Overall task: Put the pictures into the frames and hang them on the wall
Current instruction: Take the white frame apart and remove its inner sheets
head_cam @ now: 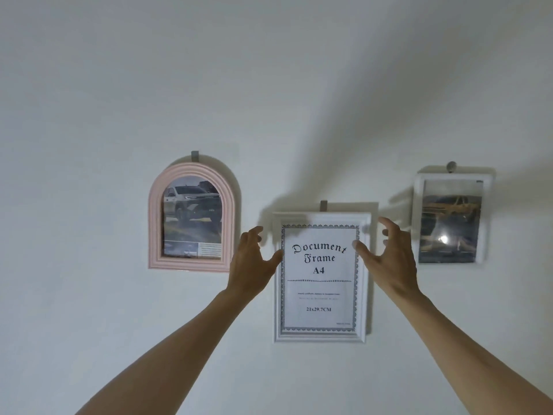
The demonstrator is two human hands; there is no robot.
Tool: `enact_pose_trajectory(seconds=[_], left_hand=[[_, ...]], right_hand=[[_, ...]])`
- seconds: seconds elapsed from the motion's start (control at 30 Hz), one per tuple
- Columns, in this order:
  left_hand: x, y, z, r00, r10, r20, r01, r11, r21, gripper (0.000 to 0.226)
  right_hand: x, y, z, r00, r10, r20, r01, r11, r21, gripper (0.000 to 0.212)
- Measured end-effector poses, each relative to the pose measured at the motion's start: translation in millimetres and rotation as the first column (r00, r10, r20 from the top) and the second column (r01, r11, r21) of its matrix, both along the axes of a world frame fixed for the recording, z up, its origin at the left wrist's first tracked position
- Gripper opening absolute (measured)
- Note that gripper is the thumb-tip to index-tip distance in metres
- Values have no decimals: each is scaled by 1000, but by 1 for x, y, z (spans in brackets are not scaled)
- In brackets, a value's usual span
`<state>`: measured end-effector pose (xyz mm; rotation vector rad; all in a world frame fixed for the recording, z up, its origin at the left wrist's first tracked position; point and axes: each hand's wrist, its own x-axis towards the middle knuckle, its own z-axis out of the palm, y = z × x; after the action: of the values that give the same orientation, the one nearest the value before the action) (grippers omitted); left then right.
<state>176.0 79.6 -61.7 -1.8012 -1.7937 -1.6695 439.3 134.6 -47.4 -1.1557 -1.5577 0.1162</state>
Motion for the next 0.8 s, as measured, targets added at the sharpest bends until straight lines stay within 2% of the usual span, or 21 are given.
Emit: enact_pose_trajectory(seconds=[0.07,0.17,0.3,0.43,0.6,0.8], left_hand=[[7,5,-6,995,-22,100,31,995,-92,64],[17,10,-15,974,-32,225,73,981,-179,46],[27,11,-25,933,-66,355,147,967,-207,27],[35,8,-25,933,-32,357,103,978,-181,24],[33,-7,-19,926,-10,378,69,987,-143,22],[19,-41,-27,909,-45,415,130,975,-179,24]], right_hand=[[13,4,-16,998,69,12,-69,996,-56,74],[25,12,-36,985,168,-26,-170,978,-120,74],[27,21,-47,970,241,-22,-242,961,-131,49],[27,27,-48,963,257,-80,-265,959,-104,34],[27,20,-48,949,294,-116,-305,947,-98,35],[18,-5,-58,936,322,-143,-343,927,-153,35]])
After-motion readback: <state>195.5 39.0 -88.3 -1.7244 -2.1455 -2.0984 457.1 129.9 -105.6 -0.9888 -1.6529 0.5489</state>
